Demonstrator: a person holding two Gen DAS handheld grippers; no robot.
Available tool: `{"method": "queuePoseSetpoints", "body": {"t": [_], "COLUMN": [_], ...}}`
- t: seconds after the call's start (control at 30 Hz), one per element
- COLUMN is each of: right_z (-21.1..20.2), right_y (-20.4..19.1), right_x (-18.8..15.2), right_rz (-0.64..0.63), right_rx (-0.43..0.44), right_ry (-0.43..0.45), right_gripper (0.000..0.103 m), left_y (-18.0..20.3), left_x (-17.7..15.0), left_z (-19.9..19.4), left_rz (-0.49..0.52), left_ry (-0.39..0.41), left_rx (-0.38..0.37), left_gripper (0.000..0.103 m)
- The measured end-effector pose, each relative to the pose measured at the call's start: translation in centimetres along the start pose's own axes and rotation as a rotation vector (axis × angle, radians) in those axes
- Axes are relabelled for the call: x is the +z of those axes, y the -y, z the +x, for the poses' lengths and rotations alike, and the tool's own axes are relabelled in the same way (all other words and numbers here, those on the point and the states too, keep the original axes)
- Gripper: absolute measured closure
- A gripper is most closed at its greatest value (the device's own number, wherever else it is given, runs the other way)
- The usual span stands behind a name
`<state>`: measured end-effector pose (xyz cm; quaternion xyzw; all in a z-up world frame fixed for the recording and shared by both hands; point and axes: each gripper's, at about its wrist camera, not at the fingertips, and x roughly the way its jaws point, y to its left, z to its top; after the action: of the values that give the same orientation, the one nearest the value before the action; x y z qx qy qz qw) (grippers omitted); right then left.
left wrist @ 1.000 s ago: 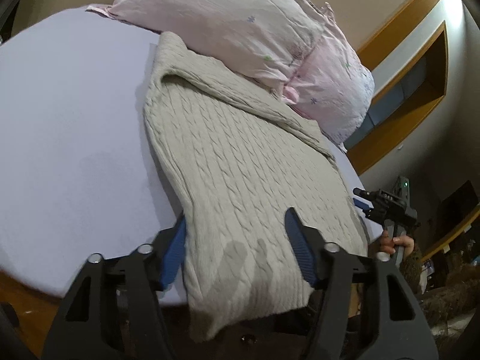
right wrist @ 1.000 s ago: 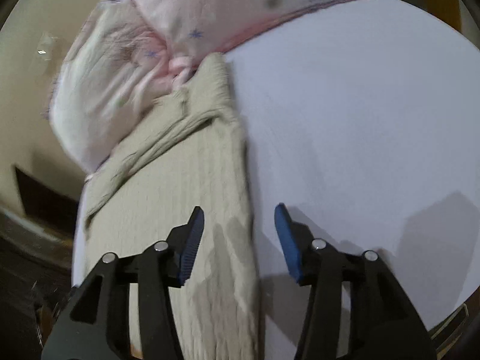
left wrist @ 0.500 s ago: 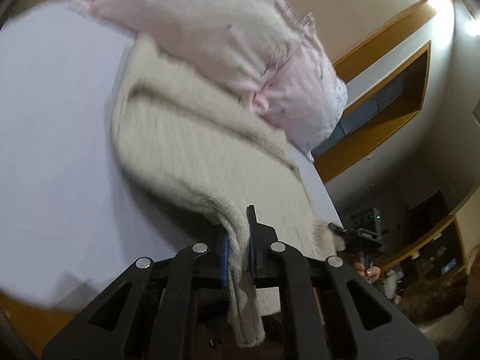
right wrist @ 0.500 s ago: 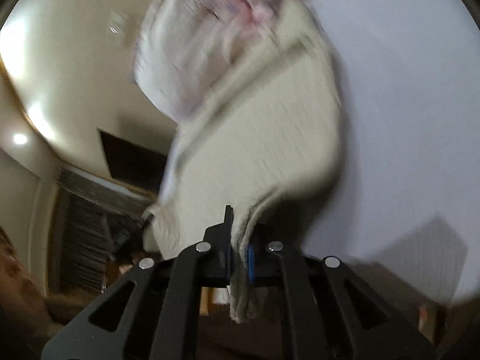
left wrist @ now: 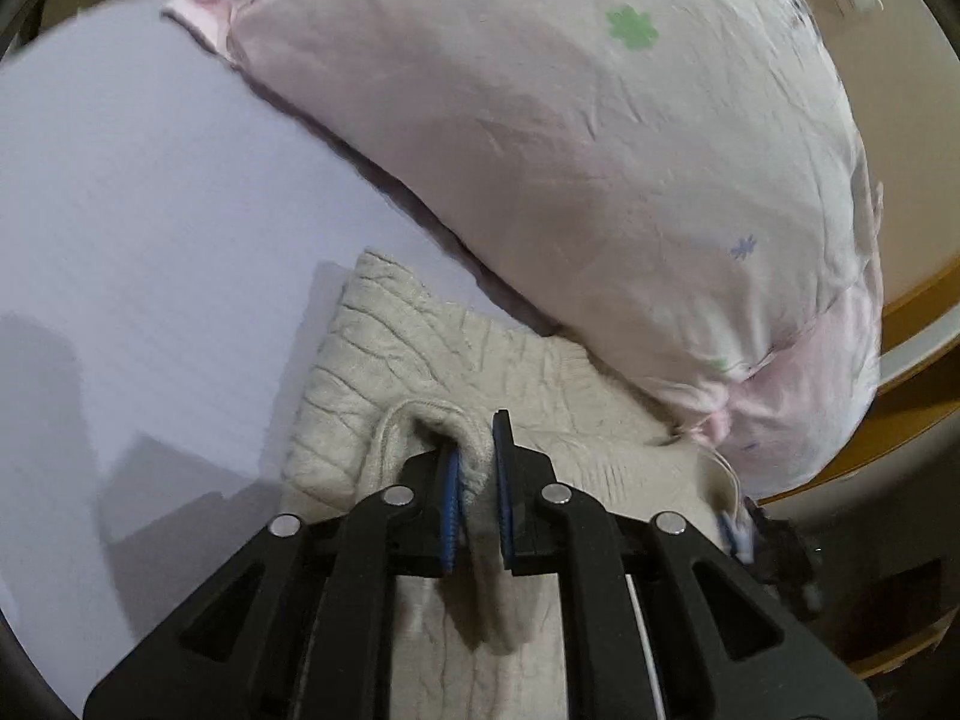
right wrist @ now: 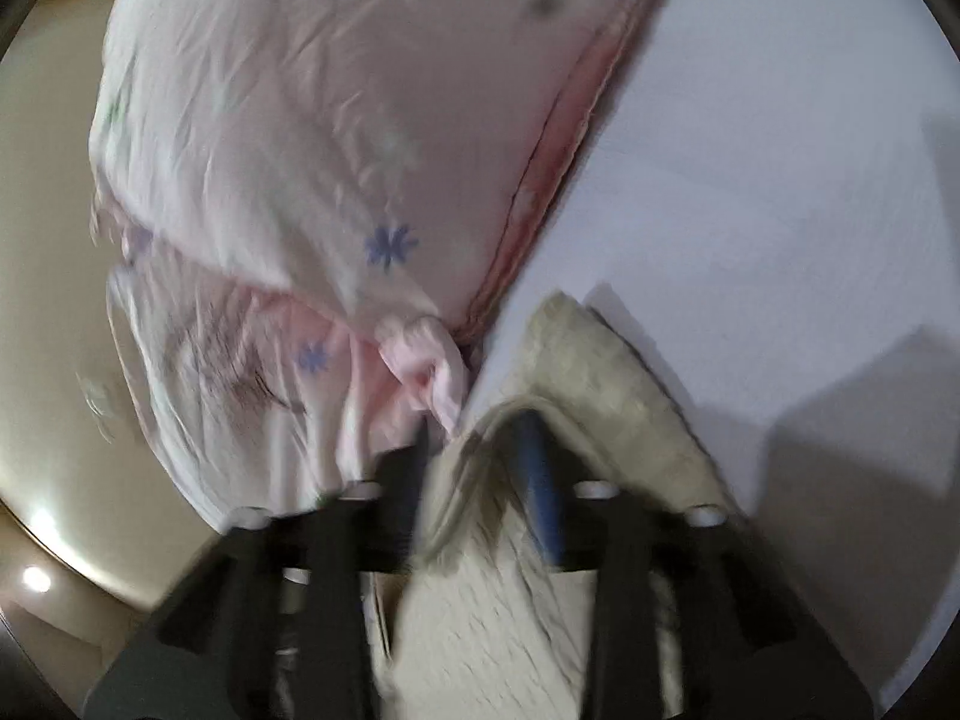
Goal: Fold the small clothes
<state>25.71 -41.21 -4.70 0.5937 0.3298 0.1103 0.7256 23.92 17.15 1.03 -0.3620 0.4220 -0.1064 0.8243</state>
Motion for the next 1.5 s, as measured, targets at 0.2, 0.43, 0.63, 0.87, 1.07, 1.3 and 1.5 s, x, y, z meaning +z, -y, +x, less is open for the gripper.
{"method": "queuePoseSetpoints", "body": {"t": [0.2, 0.43, 0.63, 0.87, 1.07, 1.3, 1.5], "right_z": [-2.9, -1.1, 0.1, -0.6, -3.9, -6.7, -6.8], "right_y": [-1.4, -4.2, -5.1, -6.3, -8.8, -9.0, -6.7], "right_x": [1.0, -1.1, -2.4, -2.4, -2.1, 0.4, 3.1], "right_rz": [-0.155, -0.294, -0.343, -0.364, -0.462, -0.585, -0.455], "right_rx": [0.106, 0.07, 0.056, 0.107, 0.121, -0.064, -0.081], "right_ry": [0.117, 0.038, -0.015, -0.045, 0.044, 0.12, -0.039], "right_gripper": [0.013, 0.01, 0.01, 0.01, 0.01, 0.01, 0.002], "left_y": [0.6, -0.4, -0.1, 0.9, 13.8, 27.7, 26.5], "left_x": [-0.4, -2.4, -3.7, -4.5, -5.4, -13.0, -12.0], "left_z": [-6.1, -5.0, -4.1, -3.7, -2.9, 14.0, 10.2], "left_rz": [0.08, 0.137, 0.163, 0.071, 0.208, 0.353, 0.333], "left_ry": [0.17, -0.01, -0.063, -0.087, -0.043, -0.372, -0.31], "left_rx": [-0.009, 0.075, 0.12, -0.011, -0.352, -0.467, -0.657], "left_gripper": [0.01, 0.015, 0.029, 0.084, 0.085, 0.084, 0.052]}}
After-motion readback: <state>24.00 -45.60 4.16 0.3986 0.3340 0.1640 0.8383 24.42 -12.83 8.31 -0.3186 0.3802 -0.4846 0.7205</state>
